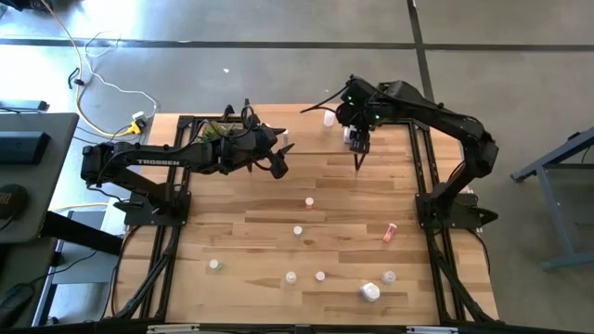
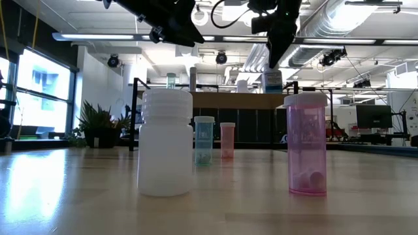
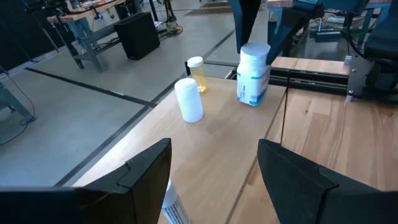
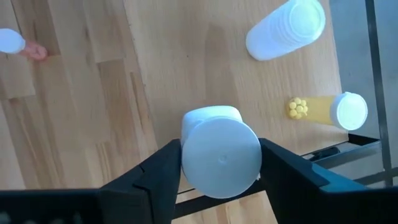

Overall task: Pick and place medicine bottles onto shelf by color
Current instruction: Put the top white blue pill bottle on the shelf, then put the right green pill bottle on the shelf

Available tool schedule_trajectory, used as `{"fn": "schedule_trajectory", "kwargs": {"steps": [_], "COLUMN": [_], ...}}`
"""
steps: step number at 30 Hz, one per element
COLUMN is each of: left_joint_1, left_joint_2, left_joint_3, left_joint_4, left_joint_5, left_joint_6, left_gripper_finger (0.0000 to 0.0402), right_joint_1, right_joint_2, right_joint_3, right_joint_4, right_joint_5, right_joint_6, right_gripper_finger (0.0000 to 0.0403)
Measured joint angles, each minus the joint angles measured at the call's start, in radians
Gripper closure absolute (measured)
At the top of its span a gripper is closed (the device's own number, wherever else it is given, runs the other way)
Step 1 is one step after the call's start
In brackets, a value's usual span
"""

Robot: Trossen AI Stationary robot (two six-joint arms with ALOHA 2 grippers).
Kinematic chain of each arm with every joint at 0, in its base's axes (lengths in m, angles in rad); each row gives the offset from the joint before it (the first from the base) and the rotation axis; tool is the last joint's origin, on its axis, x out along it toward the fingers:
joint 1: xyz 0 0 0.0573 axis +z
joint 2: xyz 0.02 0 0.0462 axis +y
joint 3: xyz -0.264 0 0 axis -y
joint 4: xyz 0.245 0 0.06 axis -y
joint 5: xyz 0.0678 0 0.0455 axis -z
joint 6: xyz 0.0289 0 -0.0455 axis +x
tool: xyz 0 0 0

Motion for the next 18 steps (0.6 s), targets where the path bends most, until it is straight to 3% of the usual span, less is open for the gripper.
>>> {"fn": "schedule_trajectory", "kwargs": {"steps": [10, 18], "left_joint_1": [0.000, -0.001], "left_joint_2": [0.000, 0.000], "left_joint_3": [0.000, 0.000], "left_joint_4": [-0.022, -0.022], "left_joint_5": [0.093, 0.101], "left_joint_6": [0.000, -0.065], "left_gripper_finger": [0.0172, 0.0172], "right_joint_1": [0.000, 0.002], "right_joint_2": [0.000, -0.017], "right_joint_3": [0.000, 0.000], "right_joint_4": [0.011, 0.010], "right_joint_5": [0.011, 0.033], "right_joint_6": [0.000, 0.073], "right_gripper_finger": [0.0166, 0.0162]}}
